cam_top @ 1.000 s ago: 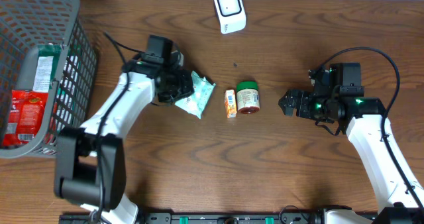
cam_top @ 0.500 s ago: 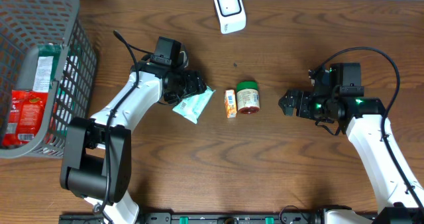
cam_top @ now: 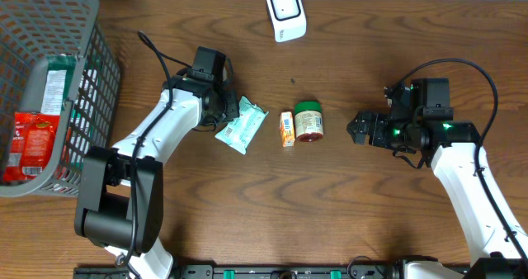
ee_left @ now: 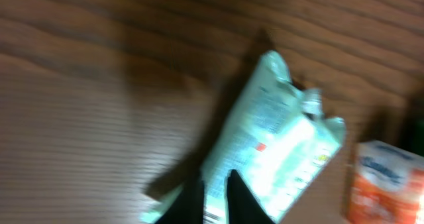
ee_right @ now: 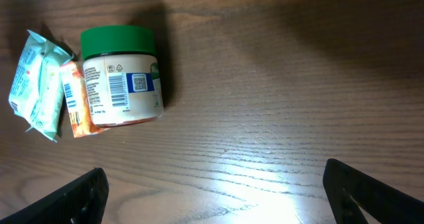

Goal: Scan the item barcode
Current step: 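Carry the wipes pack to the left of the soap bar and lower it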

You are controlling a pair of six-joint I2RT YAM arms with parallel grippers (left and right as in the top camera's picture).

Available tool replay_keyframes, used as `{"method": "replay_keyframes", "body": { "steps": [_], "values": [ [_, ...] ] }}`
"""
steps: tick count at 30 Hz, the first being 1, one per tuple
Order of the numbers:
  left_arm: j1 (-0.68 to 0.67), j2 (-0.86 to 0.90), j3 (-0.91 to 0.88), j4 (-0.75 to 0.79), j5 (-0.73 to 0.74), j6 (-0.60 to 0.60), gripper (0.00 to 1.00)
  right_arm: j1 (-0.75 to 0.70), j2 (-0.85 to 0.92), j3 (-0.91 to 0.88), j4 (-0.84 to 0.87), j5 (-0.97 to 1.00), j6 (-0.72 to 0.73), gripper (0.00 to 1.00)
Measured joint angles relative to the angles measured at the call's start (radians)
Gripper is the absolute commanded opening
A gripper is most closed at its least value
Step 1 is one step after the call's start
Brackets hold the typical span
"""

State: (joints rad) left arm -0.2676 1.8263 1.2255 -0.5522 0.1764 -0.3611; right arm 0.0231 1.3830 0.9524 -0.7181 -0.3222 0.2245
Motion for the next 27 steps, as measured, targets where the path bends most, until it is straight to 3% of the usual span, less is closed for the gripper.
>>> {"method": "replay_keyframes", "body": {
  "steps": [11,27],
  "values": [
    [-0.004,0.000,-0.082,0.021,-0.082,0.002,0.10,0.000,0.000,0.000,0.000,0.000,0.000,0.99],
    [-0.055,0.000,-0.106,0.050,-0.007,0.023,0.10,0.000,0.000,0.000,0.000,0.000,0.000,0.99]
  ]
}}
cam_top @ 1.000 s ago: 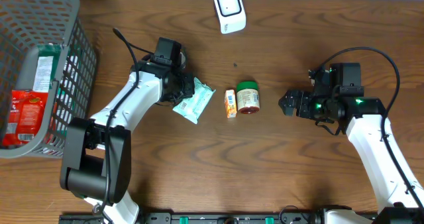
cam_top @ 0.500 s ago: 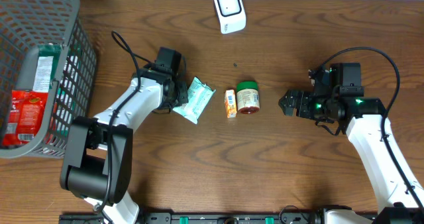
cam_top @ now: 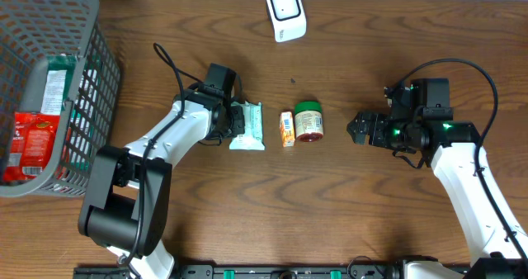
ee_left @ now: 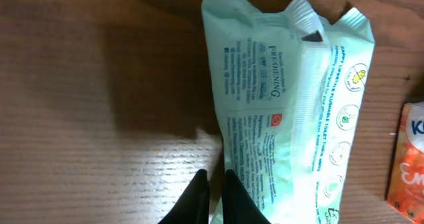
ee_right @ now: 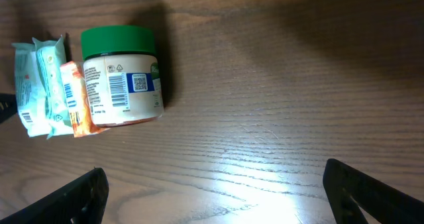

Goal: Scan the item barcode
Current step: 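Carry the wipes pack to the left of the soap bar and lower it, then push the wipes pack against the soap bar with the left gripper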

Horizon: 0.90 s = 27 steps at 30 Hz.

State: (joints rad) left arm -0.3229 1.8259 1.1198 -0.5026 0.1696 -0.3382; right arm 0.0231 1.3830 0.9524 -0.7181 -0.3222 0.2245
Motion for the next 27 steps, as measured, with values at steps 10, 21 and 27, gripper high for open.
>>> {"method": "replay_keyframes", "body": {
  "steps": [10,21,27],
  "values": [
    [0.000,-0.001,0.117,-0.130,-0.054,0.055,0.11,0.000,0.000,0.000,0.000,0.000,0.000,0.99],
    [-0.001,-0.001,0.118,-0.153,0.113,0.051,0.11,0.000,0.000,0.000,0.000,0.000,0.000,0.99],
    [-0.001,0.010,0.096,-0.122,0.121,0.050,0.11,0.000,0.000,0.000,0.000,0.000,0.000,0.99]
  ]
}}
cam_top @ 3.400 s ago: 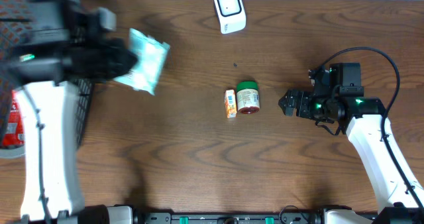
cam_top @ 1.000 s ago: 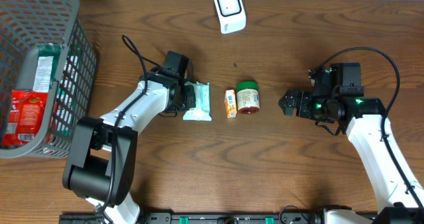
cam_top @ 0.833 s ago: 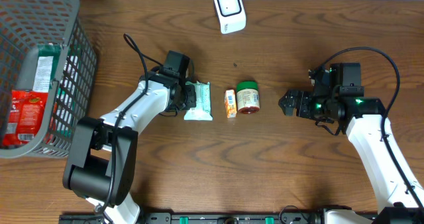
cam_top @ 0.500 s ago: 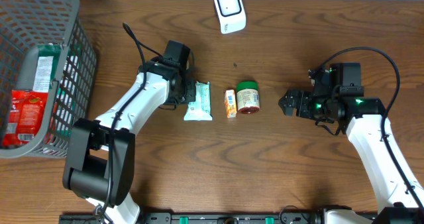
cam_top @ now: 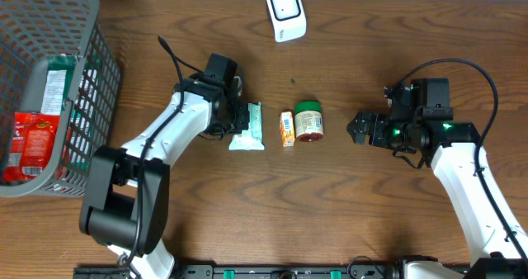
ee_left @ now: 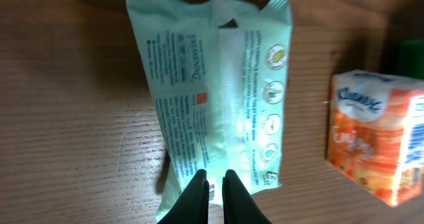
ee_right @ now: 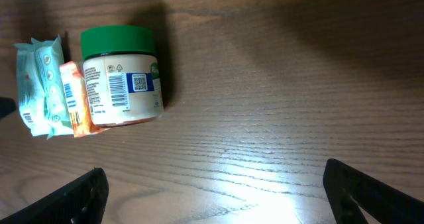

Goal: Scan the item barcode
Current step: 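Push the wipes pack against the soap bar with the left gripper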

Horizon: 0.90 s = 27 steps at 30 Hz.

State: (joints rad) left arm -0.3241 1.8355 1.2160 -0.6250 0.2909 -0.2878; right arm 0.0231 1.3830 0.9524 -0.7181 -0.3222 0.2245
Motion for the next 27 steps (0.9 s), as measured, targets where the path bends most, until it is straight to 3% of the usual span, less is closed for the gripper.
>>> {"method": "replay_keyframes", "body": {
  "steps": [12,27],
  "values": [
    [0.002,0.068,-0.003,0.003,0.003,0.003,0.10,0.000,0.000,0.000,0.000,0.000,0.000,0.99],
    [-0.054,-0.055,0.034,0.005,-0.001,0.005,0.11,0.000,0.000,0.000,0.000,0.000,0.000,0.99]
  ]
}}
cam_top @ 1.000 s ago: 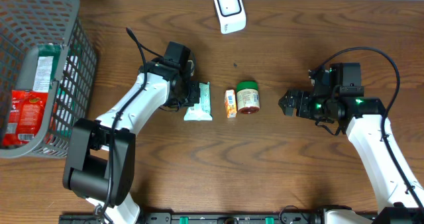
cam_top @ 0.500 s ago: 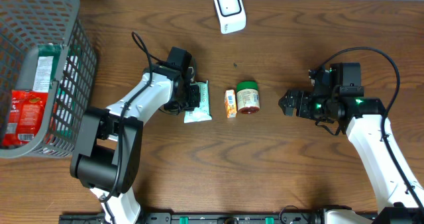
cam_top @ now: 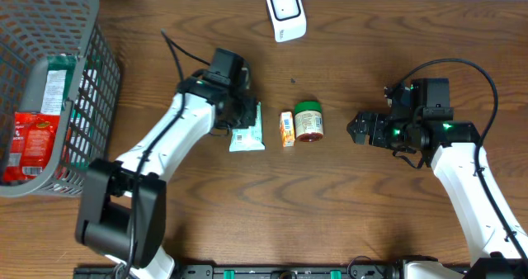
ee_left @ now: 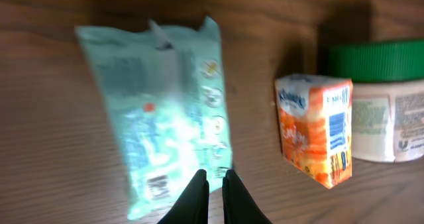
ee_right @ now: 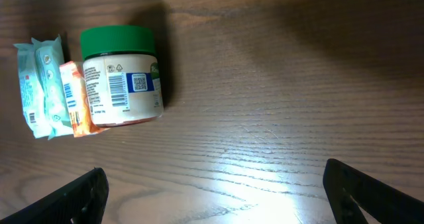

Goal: Scan the item barcode
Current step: 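Push the wipes pack against the soap bar with the left gripper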

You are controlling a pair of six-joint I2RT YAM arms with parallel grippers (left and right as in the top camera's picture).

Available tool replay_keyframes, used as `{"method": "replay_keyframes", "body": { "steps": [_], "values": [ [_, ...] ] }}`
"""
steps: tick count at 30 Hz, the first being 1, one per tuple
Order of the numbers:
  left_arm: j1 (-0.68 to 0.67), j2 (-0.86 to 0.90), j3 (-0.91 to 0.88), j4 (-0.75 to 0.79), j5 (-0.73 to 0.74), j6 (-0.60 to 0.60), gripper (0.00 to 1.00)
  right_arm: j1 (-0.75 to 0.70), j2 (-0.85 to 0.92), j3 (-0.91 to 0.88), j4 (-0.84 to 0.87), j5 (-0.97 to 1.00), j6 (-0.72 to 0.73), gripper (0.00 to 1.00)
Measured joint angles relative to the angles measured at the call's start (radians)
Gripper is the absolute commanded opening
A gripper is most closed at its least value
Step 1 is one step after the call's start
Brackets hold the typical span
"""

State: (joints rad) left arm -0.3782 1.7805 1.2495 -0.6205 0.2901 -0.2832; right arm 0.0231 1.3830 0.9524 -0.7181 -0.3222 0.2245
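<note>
A pale green wipes pack (cam_top: 247, 131) lies flat on the table, blurred in the left wrist view (ee_left: 156, 128). To its right stand an orange tissue box (cam_top: 287, 128) and a green-lidded jar (cam_top: 310, 120) on its side, barcode up (ee_right: 116, 90). The white scanner (cam_top: 285, 12) sits at the far edge. My left gripper (ee_left: 213, 184) is shut on nothing and hovers over the pack's near end. My right gripper (ee_right: 218, 196) is open, its fingers (ee_right: 79, 196) wide apart, to the right of the jar.
A grey wire basket (cam_top: 82, 89) with packets inside stands at the far left. The left arm (cam_top: 177, 139) stretches across the table left of the pack. The right arm (cam_top: 462, 172) is over the right side.
The left gripper has drawn back from the wipes pack, so the tissue box and jar now show in its view. The pack lies where it was. The right arm has not moved.
The wipes pack first lay slanted, apart from the tissue box, with my shut left gripper at its left side. Then it lay straight, close beside the box, the gripper still against it. The gripper then hung over the pack and is now farther off.
</note>
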Motion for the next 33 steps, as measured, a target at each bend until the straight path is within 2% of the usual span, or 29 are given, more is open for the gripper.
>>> {"method": "replay_keyframes", "body": {
  "steps": [13,19,23,27,33],
  "values": [
    [-0.070,0.123,-0.058,0.021,-0.026,-0.004,0.11,0.000,0.000,0.000,0.000,0.000,0.000,0.99],
    [-0.071,0.098,-0.058,0.003,-0.035,-0.004,0.11,0.000,0.000,0.000,0.000,0.000,0.000,0.99],
    [-0.071,-0.003,-0.055,0.035,-0.050,-0.004,0.11,0.000,0.000,0.000,0.000,0.000,0.000,0.99],
    [-0.071,-0.069,-0.031,0.077,-0.137,-0.004,0.11,0.000,0.000,0.000,0.000,0.000,0.000,0.99],
    [-0.062,-0.042,-0.024,0.151,-0.330,-0.004,0.11,0.000,0.000,0.000,0.000,0.000,0.000,0.99]
  ]
}}
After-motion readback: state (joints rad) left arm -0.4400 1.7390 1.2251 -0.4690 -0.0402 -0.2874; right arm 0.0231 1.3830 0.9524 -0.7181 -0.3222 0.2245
